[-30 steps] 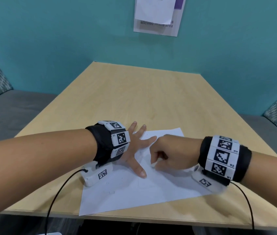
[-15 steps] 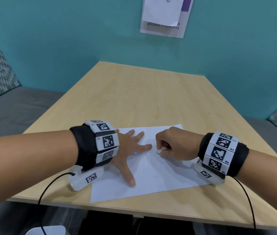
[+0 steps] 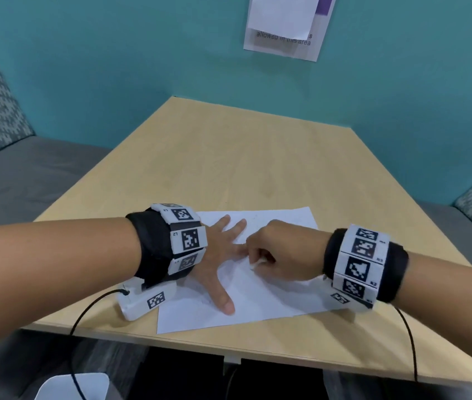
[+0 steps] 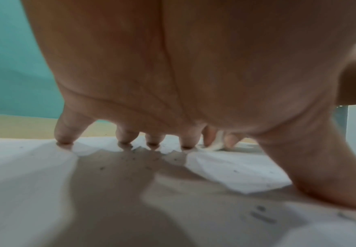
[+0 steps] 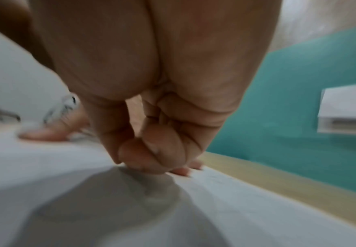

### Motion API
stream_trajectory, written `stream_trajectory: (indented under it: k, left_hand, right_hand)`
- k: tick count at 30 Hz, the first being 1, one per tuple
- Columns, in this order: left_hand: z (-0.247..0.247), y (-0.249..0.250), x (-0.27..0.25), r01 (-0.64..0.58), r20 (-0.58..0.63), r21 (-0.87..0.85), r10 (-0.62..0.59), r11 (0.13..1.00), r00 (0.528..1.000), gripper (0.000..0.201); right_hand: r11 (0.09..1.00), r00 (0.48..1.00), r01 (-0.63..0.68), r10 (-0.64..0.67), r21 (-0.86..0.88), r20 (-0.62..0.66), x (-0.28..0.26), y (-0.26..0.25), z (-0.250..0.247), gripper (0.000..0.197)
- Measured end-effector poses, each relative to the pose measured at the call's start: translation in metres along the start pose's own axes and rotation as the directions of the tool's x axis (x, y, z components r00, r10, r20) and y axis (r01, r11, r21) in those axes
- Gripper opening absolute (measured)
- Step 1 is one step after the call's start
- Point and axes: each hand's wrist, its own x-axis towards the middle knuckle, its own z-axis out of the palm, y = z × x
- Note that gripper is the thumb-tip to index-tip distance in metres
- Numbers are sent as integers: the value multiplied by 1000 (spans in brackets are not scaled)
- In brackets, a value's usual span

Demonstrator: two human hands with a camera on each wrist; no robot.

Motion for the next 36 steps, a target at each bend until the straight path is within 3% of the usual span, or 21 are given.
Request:
stream_trajectory:
  k: [3, 7, 13, 17, 22, 27, 32, 36]
  left_hand:
    - [2, 0, 0, -22, -16, -21, 21, 1000, 1000, 110]
    - [1, 0, 2, 23, 0, 22, -23, 1000, 1000, 120]
    - [3, 1, 1, 14, -20, 3, -14, 1000, 1000, 126]
    - [1, 1, 1, 34, 2, 9, -34, 999, 999, 127]
    - [-1, 3, 1, 40, 11, 36, -40, 999, 999, 129]
    - [-1, 1, 2, 40, 22, 23, -40, 999, 999, 129]
    - [1, 1, 4, 35, 10, 59, -35, 998, 999, 130]
    - [1, -1, 2, 30, 10, 36, -31, 999, 999, 128]
  right_hand:
    - [994, 991, 86, -92, 62, 96, -9, -24, 8, 5]
    - [998, 998, -65, 65, -10, -7, 3, 9, -9, 11]
    - [994, 989, 86, -92, 61, 113, -20, -27, 11, 10]
    - [998, 998, -68, 68, 16, -9, -14, 7, -6, 4]
    - [993, 992, 53, -64, 110, 104, -27, -19, 11, 4]
    - [991, 997, -74, 72, 109, 28, -17, 13, -2, 7]
    - [988, 991, 45, -63, 145, 122, -23, -16, 10, 10]
    - [986, 990, -139, 138, 88, 22, -15, 24, -7, 9]
